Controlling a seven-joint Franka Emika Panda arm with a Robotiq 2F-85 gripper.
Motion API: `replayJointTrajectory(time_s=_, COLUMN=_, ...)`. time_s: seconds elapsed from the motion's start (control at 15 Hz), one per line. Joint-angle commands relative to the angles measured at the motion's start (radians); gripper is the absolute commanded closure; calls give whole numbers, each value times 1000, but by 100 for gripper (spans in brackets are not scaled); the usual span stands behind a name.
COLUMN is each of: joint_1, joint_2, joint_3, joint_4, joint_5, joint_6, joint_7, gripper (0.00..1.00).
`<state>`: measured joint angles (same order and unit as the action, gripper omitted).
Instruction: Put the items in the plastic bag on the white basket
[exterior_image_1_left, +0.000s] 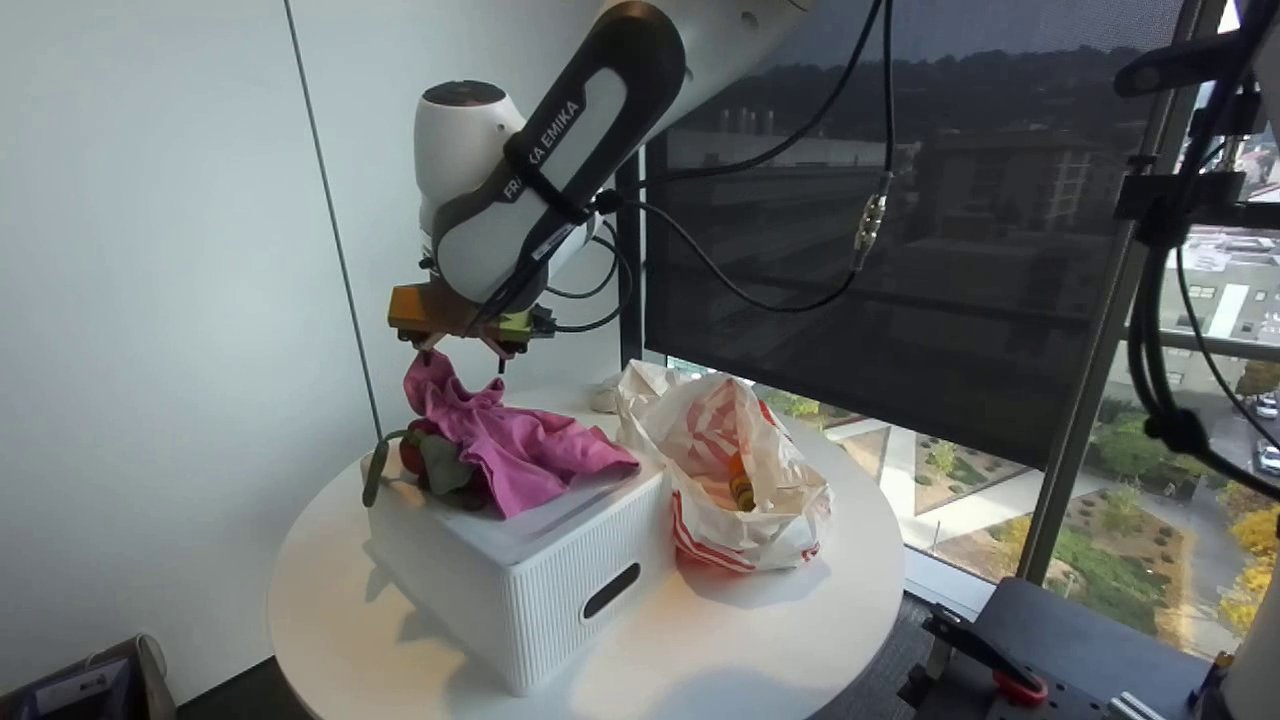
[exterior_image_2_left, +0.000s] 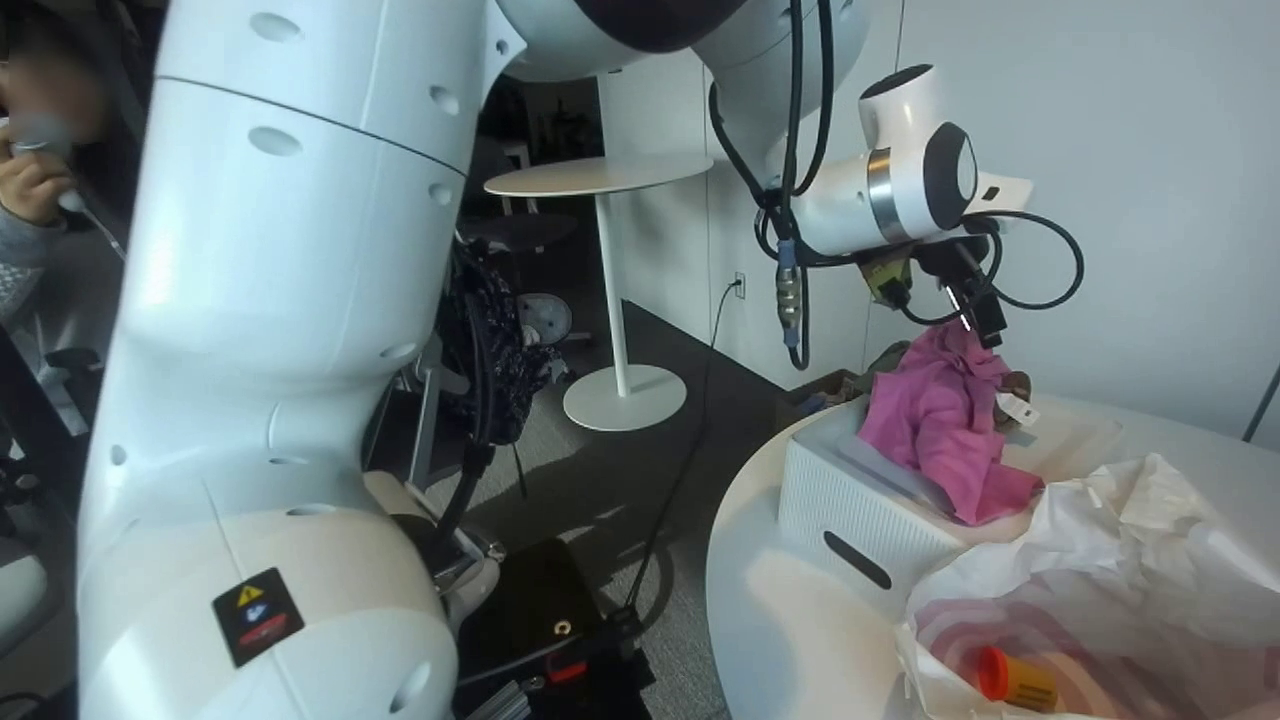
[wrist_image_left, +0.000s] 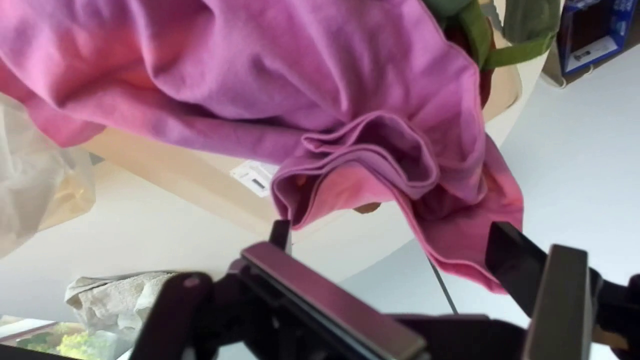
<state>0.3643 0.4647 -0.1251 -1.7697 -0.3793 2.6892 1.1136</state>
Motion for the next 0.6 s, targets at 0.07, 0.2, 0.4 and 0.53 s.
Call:
replayJointTrajectory(time_s=0.07, joint_1=8, joint_2=-188, joint_3=-54, joint_4=-177, joint_5=-33, joint_6=-31, joint_7=110, gripper=0)
replayJointTrajectory(time_s=0.2, joint_1=2, joint_2=-255, joint_3=-71, joint_4=-244, joint_5=-86, joint_6=-77, joint_7=175, gripper=0)
replayJointTrajectory(time_s=0.4, joint_1=-55, joint_2=-355, joint_3=-43, joint_4=-331, joint_5=-117, joint_6=-159, joint_7=243, gripper=0)
replayJointTrajectory(time_s=0.53, joint_1=-104, joint_2=-413, joint_3=-13, joint_4=-377, joint_5=-98, joint_6=-222, joint_7=257, gripper=0)
